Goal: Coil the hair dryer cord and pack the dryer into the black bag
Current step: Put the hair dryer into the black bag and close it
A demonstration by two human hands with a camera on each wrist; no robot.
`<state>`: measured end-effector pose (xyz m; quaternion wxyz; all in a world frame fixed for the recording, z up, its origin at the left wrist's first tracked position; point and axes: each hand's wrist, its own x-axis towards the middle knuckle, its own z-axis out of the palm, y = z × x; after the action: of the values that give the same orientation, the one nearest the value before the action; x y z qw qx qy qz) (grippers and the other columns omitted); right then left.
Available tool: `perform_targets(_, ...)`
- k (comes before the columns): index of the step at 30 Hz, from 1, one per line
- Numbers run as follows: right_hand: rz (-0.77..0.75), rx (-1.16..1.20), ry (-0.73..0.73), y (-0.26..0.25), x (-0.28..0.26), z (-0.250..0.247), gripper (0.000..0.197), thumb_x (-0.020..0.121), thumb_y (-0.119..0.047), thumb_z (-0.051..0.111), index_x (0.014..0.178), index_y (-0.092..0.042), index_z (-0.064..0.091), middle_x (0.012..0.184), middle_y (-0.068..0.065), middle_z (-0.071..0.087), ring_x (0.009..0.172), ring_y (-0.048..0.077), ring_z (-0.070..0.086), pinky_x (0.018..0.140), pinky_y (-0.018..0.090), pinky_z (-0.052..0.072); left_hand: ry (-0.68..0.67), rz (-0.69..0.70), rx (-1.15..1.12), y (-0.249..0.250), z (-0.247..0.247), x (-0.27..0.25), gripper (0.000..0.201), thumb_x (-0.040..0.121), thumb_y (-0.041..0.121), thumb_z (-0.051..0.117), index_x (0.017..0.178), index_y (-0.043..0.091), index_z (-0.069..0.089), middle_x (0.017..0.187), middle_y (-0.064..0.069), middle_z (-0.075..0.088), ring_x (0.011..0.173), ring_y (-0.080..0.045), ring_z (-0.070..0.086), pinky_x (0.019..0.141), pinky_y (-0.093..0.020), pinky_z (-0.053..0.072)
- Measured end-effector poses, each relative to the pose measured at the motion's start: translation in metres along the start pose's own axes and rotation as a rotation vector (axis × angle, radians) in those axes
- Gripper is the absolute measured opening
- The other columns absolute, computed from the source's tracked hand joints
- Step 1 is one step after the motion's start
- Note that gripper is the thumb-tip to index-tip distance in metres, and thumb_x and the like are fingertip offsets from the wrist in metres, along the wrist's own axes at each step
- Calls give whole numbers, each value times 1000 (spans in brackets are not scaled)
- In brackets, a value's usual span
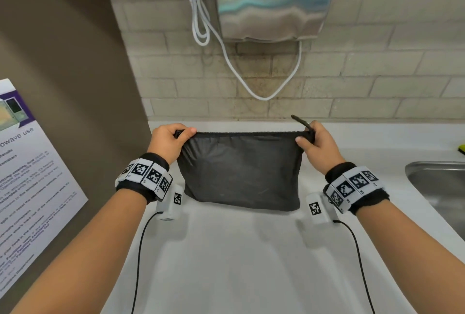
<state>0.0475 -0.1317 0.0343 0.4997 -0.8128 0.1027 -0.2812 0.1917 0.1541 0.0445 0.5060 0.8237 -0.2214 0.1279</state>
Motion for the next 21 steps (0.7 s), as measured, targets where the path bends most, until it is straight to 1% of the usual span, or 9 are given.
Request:
perform_targets(4, -50, 55, 185, 0, 2, -5, 38, 82, 7, 57, 76, -27, 39, 72, -3, 45, 72, 20, 45, 71, 39, 45, -50, 4, 69, 7, 7, -4, 23, 89, 22, 61, 71, 8, 61, 58, -2, 52, 55, -14, 45, 51, -13, 36)
perform_targets(6, -41, 34, 213, 0, 0, -8, 37, 81, 8, 57, 99, -23, 48, 90, -5, 51, 82, 21, 50, 77, 35, 46, -59, 18, 71, 13, 12, -7, 22, 89, 21, 61, 74, 5, 62, 61, -6, 53, 57, -15, 45, 52, -11, 37)
perform_targets(9, 77, -128, -65, 0, -1, -14, 58, 84, 3, 58, 134, -18, 39, 113, 2, 50, 102, 17, 50, 85, 29, 45, -54, 11, 67, 19, 18, -9, 21, 88, 21, 62, 76, 4, 63, 65, -7, 54, 60, -16, 46, 53, -9, 37)
perform_targets(11, 189, -206, -312, -5, -4, -16, 54, 83, -4, 64, 131, -20, 46, 109, 4, 51, 101, 16, 51, 79, 29, 49, -45, 1, 64, 22, 18, -10, 21, 87, 21, 64, 78, 2, 65, 64, -5, 54, 59, -14, 46, 52, -7, 37)
perform_targets(14, 184, -286, -320, -13, -3, -14, 20, 83, -7, 64, 103, -11, 63, 91, 7, 59, 86, 21, 57, 67, 24, 52, -56, -7, 86, 24, 16, -11, 22, 85, 22, 66, 80, 1, 68, 67, -6, 58, 65, -17, 51, 53, -7, 38)
perform_targets(16, 122, -431, -267, -19, 0, -14, 3, 86, -11, 60, 87, -13, 63, 87, 8, 59, 85, 25, 59, 72, 31, 50, -82, -5, 109, 25, 16, -13, 23, 85, 25, 66, 80, 2, 68, 70, -9, 61, 68, -19, 53, 55, -10, 38)
perform_targets(18, 50, -726, -220, -25, 2, -9, 6, 86, -18, 57, 80, -19, 56, 93, 7, 60, 94, 29, 57, 82, 35, 44, -98, -15, 121, 25, 17, -15, 23, 85, 26, 66, 78, 3, 68, 69, -7, 60, 68, -18, 52, 57, -14, 37)
perform_targets(20, -62, -931, -201, -32, 1, 2, 5, 84, -23, 56, 88, -21, 56, 110, 5, 57, 106, 29, 50, 92, 39, 37, -95, -29, 121, 24, 18, -16, 23, 85, 26, 66, 76, 5, 66, 64, -3, 57, 66, -18, 51, 56, -15, 37)
perform_targets(21, -103, -976, -254, -35, 0, 10, 17, 84, -28, 56, 100, -22, 57, 119, 3, 55, 112, 28, 48, 97, 41, 34, -91, -37, 121, 25, 18, -16, 23, 86, 26, 65, 75, 6, 65, 62, -1, 55, 66, -18, 51, 56, -15, 37)
